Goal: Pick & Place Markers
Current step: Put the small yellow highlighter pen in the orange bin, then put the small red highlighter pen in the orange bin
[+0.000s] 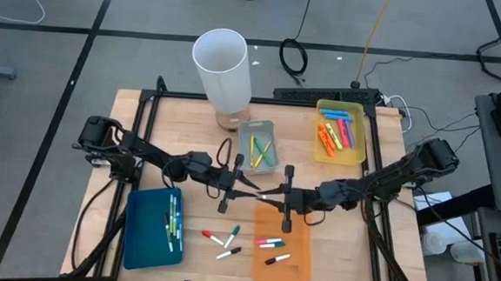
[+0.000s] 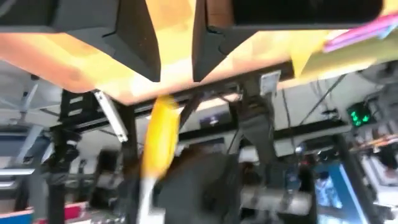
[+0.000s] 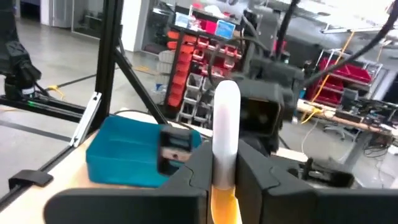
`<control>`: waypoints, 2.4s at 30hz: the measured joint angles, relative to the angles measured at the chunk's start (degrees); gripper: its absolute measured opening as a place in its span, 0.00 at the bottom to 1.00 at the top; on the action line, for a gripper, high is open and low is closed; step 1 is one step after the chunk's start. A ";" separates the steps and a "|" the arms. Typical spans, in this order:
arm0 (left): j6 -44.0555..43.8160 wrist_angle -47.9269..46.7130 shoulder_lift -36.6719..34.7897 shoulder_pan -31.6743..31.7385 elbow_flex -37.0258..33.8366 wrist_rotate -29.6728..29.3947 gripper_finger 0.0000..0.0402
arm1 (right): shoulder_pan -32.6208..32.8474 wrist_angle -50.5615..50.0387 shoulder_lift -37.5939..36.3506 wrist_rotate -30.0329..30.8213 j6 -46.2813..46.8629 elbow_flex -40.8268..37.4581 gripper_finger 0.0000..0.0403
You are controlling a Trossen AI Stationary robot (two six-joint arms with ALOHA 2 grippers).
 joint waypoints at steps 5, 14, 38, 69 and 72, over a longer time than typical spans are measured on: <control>1.23 -0.07 -0.13 -3.40 0.02 -10.51 0.36 | 0.68 -6.18 -1.75 2.49 4.55 -0.05 0.07; -1.59 -23.20 -10.45 -9.86 0.50 -37.68 0.62 | 8.64 -28.05 -6.02 -5.02 24.88 1.93 0.07; -27.25 -39.78 -15.09 -15.77 0.40 -29.15 0.63 | 17.11 -33.20 -4.38 -4.98 37.23 -0.17 0.46; -32.55 -65.09 1.94 -33.61 9.90 -29.43 0.63 | 16.76 -25.28 -4.38 -5.13 15.24 -0.19 0.44; -35.89 -68.54 1.84 -33.30 9.94 -25.88 0.63 | 16.29 -23.64 -4.38 -5.13 14.90 -0.19 0.45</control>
